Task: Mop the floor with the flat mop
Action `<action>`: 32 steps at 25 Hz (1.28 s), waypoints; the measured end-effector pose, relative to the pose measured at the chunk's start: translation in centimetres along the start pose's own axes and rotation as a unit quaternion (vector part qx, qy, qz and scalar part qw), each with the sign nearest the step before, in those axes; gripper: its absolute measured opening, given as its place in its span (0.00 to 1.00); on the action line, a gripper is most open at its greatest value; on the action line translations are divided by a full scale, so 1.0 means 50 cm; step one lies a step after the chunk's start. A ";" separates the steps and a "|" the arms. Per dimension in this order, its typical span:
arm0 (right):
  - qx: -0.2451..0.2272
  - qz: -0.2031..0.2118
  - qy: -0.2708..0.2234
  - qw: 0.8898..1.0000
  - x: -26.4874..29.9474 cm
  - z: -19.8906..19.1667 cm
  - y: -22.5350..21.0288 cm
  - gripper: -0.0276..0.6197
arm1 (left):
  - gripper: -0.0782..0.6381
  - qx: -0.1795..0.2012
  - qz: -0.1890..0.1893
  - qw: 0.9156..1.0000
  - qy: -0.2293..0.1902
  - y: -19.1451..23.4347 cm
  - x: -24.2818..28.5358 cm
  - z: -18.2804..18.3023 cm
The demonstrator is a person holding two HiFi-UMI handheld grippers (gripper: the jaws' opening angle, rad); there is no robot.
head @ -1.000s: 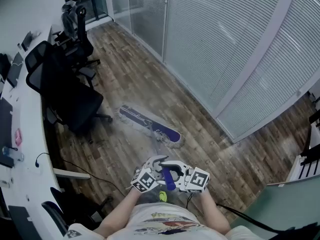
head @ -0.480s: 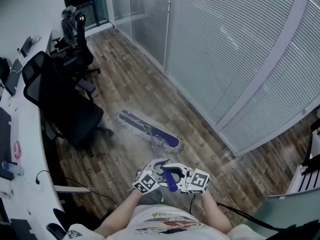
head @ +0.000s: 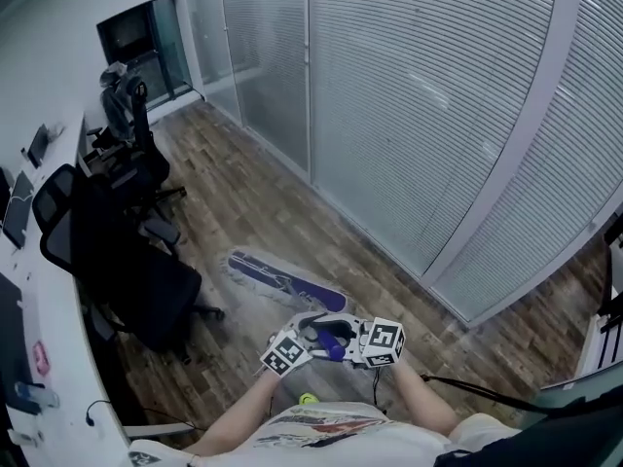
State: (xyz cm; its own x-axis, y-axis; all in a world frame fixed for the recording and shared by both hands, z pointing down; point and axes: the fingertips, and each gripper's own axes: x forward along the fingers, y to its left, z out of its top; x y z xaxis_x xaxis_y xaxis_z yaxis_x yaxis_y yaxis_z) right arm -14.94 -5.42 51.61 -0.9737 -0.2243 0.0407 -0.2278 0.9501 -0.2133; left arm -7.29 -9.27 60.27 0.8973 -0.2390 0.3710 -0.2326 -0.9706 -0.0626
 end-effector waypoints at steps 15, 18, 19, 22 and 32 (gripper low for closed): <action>0.012 0.006 -0.008 1.000 0.021 0.038 -0.402 0.43 | 0.34 0.008 0.007 1.000 0.026 0.370 0.170 -0.012; 0.015 0.016 -0.009 1.000 0.029 0.065 -0.521 0.43 | 0.34 0.006 0.013 0.999 0.036 0.485 0.214 -0.006; 0.017 0.019 -0.010 1.000 0.030 0.077 -0.561 0.43 | 0.34 0.005 0.015 0.999 0.038 0.524 0.230 0.001; 0.020 0.030 -0.007 0.999 0.024 0.110 -0.677 0.43 | 0.34 -0.003 0.025 0.999 0.042 0.632 0.282 0.022; -0.002 0.089 0.042 0.995 0.016 0.144 -0.893 0.43 | 0.35 -0.024 0.053 0.998 0.023 0.839 0.384 0.049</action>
State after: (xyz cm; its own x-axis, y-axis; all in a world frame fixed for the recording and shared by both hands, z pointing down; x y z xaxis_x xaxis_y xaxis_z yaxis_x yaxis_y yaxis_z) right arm -5.48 -49.58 54.15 -0.9958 -0.0336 0.0849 -0.0516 0.9742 -0.2197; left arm 1.08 -54.65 62.50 0.8487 -0.3382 0.4067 -0.3447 -0.9368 -0.0597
